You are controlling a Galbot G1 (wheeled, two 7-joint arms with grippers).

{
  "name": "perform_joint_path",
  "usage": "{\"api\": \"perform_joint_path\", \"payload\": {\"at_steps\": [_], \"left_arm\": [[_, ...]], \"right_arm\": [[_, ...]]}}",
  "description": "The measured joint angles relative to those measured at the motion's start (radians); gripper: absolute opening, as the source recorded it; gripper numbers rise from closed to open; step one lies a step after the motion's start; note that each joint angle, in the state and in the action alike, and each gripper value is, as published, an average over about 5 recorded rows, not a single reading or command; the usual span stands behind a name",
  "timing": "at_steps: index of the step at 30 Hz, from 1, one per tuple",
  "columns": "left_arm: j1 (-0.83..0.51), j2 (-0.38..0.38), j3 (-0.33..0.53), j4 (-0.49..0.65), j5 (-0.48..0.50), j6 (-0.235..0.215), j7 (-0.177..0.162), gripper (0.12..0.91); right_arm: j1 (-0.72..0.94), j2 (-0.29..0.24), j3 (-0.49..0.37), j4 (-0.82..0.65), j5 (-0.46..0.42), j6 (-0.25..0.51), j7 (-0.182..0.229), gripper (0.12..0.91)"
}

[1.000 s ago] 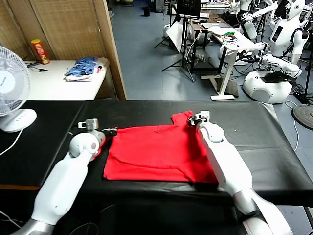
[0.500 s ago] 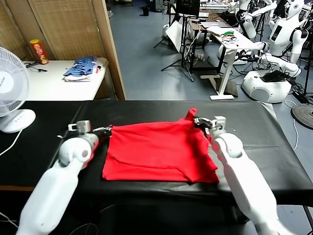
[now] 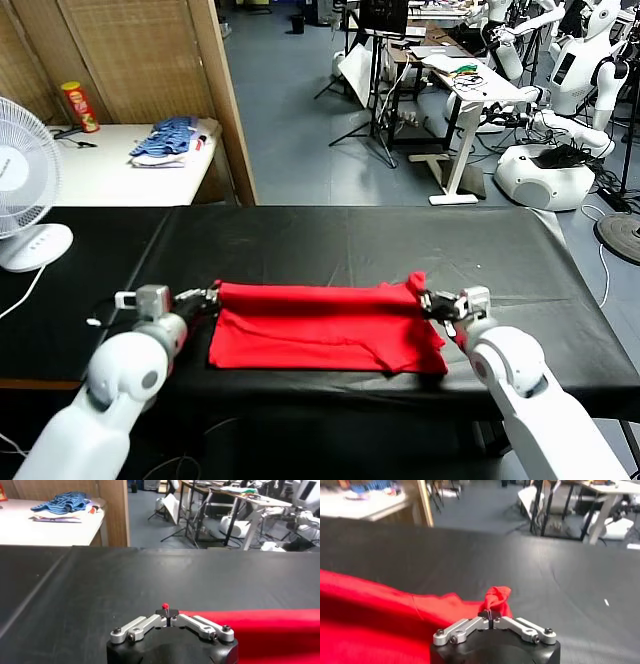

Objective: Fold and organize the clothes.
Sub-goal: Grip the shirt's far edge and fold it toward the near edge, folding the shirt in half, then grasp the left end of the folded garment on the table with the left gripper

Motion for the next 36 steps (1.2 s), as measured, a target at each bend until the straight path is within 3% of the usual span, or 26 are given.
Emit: {"api": "perform_joint_path", "payload": {"at_steps": [4,7,10,15,18,20,24,31,36], "left_arm": [[0.052,-0.008,-0.002,-0.022,0.027,0.000,0.004,0.127],[0.080,-0.015,-0.006,-0.035,0.036,0.000,0.003,0.160],[0.100,-0.014,-0.012,-0.048,0.038,0.000,0.002,0.286],[0.111,-0.003,-0.027,-0.068,0.026,0.000,0.002,0.571],[0.096,-0.005,-0.032,-0.061,0.013,0.000,0.002,0.719],[0.073,-0.016,-0.029,-0.042,0.007,0.000,0.001,0.775],[0.010,-0.050,-0.013,0.019,-0.002,0.000,0.001,0.797],[-0.060,-0.103,0.015,0.128,-0.005,-0.015,0.023,0.798],[-0.067,-0.122,0.019,0.179,-0.014,-0.023,0.034,0.746]], "right_arm": [[-0.025,0.000,0.007,0.021,0.002,0.000,-0.004,0.154],[-0.043,-0.005,0.023,0.040,0.006,0.000,-0.007,0.281],[-0.058,-0.013,0.047,0.062,0.023,0.000,-0.009,0.432],[-0.058,-0.013,0.108,0.075,0.049,0.038,-0.003,0.691],[-0.039,0.005,0.124,0.057,0.032,0.088,0.012,0.779],[-0.021,0.024,0.121,0.033,0.008,0.112,0.017,0.793],[0.024,0.076,0.091,-0.035,-0.049,0.139,0.018,0.798],[0.073,0.153,0.042,-0.152,-0.097,0.153,0.017,0.797],[0.081,0.192,0.031,-0.195,-0.118,0.155,0.015,0.727]]}}
